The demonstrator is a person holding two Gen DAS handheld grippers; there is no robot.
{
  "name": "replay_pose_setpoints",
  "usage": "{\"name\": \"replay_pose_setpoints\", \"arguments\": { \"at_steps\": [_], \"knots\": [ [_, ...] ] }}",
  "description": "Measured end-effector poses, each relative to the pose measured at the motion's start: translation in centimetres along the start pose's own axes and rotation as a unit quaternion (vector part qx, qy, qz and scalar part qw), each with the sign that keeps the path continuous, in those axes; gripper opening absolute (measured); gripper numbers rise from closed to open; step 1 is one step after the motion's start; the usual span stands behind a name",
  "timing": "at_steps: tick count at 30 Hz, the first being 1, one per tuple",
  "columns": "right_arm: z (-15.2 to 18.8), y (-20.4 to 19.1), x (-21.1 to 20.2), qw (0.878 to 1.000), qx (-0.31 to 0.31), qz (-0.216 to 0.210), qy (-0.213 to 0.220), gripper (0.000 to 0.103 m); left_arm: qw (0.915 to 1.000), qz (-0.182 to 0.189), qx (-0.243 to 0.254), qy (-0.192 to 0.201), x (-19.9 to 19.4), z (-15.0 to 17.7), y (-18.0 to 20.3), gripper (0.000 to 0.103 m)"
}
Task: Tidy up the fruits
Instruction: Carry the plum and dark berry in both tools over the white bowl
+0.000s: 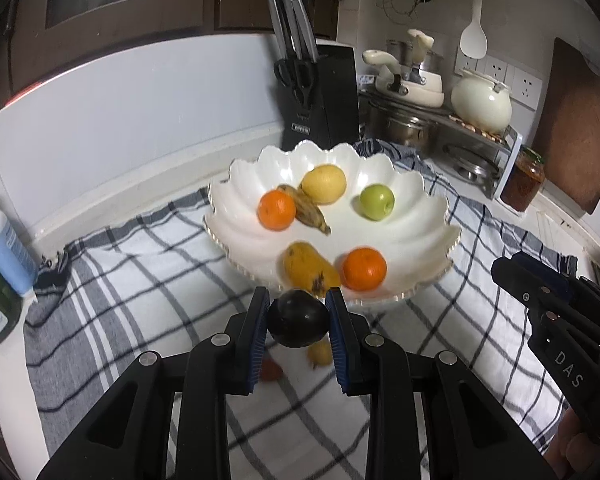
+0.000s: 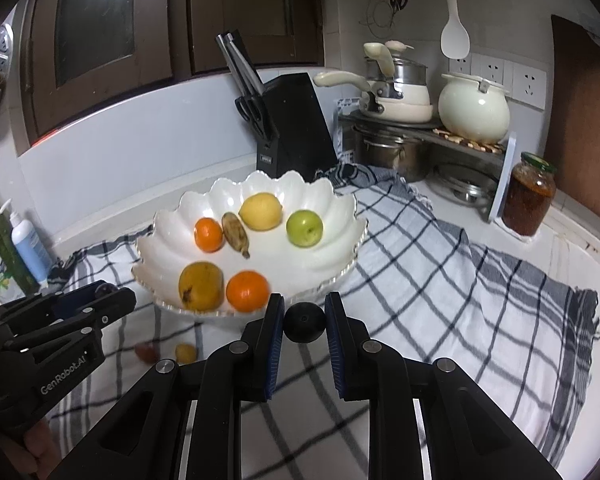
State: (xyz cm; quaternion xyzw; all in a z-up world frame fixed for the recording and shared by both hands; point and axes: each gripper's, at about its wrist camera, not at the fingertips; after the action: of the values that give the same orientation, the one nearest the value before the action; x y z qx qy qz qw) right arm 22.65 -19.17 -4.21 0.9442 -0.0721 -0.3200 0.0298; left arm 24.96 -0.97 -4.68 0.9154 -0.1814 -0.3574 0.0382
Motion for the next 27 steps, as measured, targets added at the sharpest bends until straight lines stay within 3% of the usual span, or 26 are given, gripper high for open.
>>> {"name": "replay_pose_setpoints", "arguments": {
  "at_steps": [14, 27],
  "knots": [
    [-3.8, -0.9, 4.2, 1.0, -0.005, 0.002, 0.003, 0.022, 0.9999, -0.008, 0.0, 0.006, 3.6, -4.1, -1.4, 0.029],
    [-4.3, -1.8, 8.7, 1.0, -0.01, 0.003, -0.027, 0.022, 0.9998, -0.012, -0.004, -0.015, 7.6, -5.2, -2.8, 0.029]
  ]
}}
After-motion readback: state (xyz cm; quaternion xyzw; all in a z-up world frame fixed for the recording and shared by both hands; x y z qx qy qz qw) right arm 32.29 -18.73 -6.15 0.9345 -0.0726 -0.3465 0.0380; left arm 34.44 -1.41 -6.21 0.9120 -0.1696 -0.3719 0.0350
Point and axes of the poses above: each gripper's, at about its wrist camera, not at the fingertips, and x roughly the way its jaws point, y to its right, z to its underside, and after that the axes turned 13 degrees about z, right-handed
